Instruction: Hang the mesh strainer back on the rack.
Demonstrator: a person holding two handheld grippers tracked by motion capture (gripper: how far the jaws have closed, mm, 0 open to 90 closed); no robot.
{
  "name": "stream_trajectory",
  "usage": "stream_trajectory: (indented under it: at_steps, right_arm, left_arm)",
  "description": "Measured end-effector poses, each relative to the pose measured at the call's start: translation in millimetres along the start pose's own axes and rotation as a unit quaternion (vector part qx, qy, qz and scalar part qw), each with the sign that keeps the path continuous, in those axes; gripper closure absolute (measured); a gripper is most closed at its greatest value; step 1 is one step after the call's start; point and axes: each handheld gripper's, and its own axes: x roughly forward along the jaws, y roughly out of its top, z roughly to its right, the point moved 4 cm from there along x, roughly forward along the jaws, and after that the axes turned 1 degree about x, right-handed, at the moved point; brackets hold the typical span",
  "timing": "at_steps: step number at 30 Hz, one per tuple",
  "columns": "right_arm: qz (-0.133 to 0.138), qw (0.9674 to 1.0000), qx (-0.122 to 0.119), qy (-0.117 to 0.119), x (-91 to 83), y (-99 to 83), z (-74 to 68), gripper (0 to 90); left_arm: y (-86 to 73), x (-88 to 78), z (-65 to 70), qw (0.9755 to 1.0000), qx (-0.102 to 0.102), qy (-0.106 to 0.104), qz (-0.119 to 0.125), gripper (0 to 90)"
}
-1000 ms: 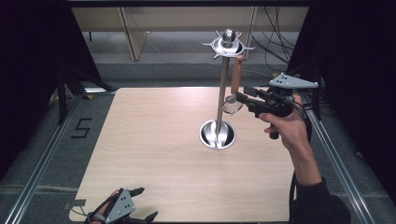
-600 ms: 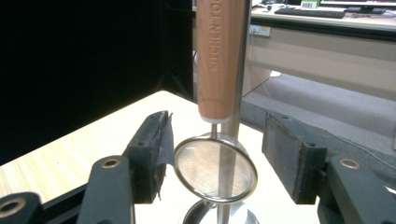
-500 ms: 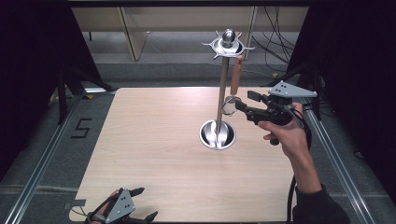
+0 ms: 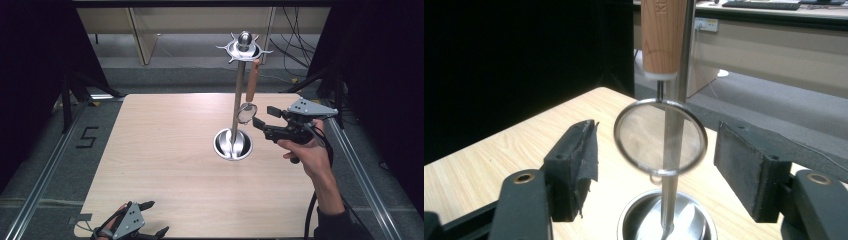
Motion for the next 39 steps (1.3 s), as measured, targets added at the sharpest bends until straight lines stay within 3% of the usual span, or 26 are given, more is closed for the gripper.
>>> stream_trajectory:
  at_steps: [3,5,12,20,21,29,30,34,39]
  right_arm:
    - [-0.009,0.9999,0.002,0.008,-1.2,-2.6,-1.7,33.3]
    - [-0.012,0.9999,-0.001,0.01,-0.2,-3.8,-1.2,33.0]
    - [-0.042,0.9989,-0.006,0.018,1.6,-16.0,-2.9,29.1]
    - [-0.036,0.9992,-0.016,0.002,-1.7,-21.7,-1.1,28.2]
    - [-0.05,0.9985,-0.017,0.009,-3.3,-23.2,-1.4,28.1]
    - [-0.049,0.9986,-0.013,0.012,-4.9,-31.1,-2.9,28.1]
    - [-0.057,0.9982,-0.005,0.015,-6.1,-32.7,-3.1,28.2]
    - [-0.061,0.9979,-0.016,0.013,-6.1,-34.7,-0.3,28.1]
    - [-0.068,0.9975,-0.005,0.019,-4.5,-39.4,-2.9,28.0]
  left_arm:
    - [-0.1,-0.8,0.4,1.0,-0.004,-0.005,-0.003,15.1]
    - [-0.2,-2.0,-1.4,0.9999,0.006,0.0,-0.008,15.1]
    - [0.5,-1.4,0.8,1.0,-0.002,-0.004,0.001,15.1]
    - [0.6,-1.7,0.3,1.0,0.0,0.001,0.003,15.1]
    - [0.5,-2.3,0.5,1.0,-0.001,-0.003,-0.002,15.1]
    - [0.8,-2.1,-0.1,1.0,0.003,0.002,0.002,15.1]
    - [0.9,-2.3,-0.1,1.0,0.003,0.001,0.001,15.1]
    - [1.0,-2.3,0.0,1.0,0.002,0.001,0.001,15.1]
    - [1.0,-2.2,0.6,1.0,-0.001,0.0,0.005,15.1]
